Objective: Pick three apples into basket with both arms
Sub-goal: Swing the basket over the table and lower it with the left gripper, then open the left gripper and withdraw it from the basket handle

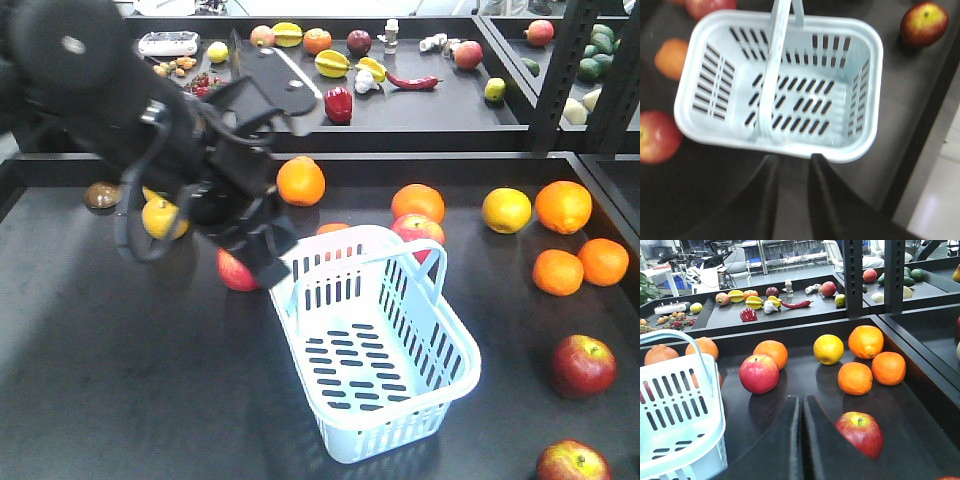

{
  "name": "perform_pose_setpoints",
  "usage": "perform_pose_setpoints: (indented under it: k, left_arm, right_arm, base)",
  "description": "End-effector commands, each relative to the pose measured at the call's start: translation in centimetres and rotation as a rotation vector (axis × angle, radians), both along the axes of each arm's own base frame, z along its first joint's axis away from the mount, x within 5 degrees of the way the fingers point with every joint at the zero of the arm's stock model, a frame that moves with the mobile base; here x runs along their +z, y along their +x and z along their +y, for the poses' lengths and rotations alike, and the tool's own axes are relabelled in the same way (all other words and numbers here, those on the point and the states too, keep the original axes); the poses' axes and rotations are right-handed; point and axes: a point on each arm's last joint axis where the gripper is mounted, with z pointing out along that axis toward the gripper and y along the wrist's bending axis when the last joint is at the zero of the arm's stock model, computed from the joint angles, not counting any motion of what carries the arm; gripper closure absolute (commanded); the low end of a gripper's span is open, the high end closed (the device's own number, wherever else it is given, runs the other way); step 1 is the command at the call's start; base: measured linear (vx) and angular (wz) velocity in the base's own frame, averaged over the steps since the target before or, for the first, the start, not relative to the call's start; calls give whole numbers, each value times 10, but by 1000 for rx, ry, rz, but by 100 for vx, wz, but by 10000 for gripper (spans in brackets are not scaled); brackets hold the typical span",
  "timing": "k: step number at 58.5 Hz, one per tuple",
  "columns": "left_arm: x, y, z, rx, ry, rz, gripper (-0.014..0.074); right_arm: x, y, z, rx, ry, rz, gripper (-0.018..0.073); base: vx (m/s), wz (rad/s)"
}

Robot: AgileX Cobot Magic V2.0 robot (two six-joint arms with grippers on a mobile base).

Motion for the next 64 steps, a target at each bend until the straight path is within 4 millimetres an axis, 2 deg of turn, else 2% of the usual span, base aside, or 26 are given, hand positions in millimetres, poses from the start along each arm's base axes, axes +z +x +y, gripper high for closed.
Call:
perform_pose_setpoints:
  k: [1,14,19,23,34,56,60,64]
  left_arm:
    - [35,-21,13,30,-72,-61,605]
    - [67,-57,28,59,-231,-60,604]
    - [67,-71,36,58,-254,-65,604]
    - [59,-82,44,67,-245,-67,604]
    - [16,-115,69,112,-255,-83,604]
    - [-103,-177,111,265,-432,-71,604]
    - [-118,-183,116,292,-459,-70,604]
    - [-124,-185,120,315,-493,-110,604]
  right_arm:
    - [3,0,2,18,-25,-69,567]
    - [3,0,2,18,-25,-69,567]
    - [3,0,2,18,-25,-69,567]
    - [3,0,2,18,-25,-69,567]
    - [3,0,2,17,-25,-66,567]
    - [3,0,2,17,-25,-66,567]
    - [3,0,2,17,-25,-66,567]
    - [3,0,2,17,-25,-66,567]
  base:
    - [0,0]
    - [0,0]
    - [0,0]
    - [0,0]
    - [0,0]
    - [0,0]
    - [0,0]
    - [0,0]
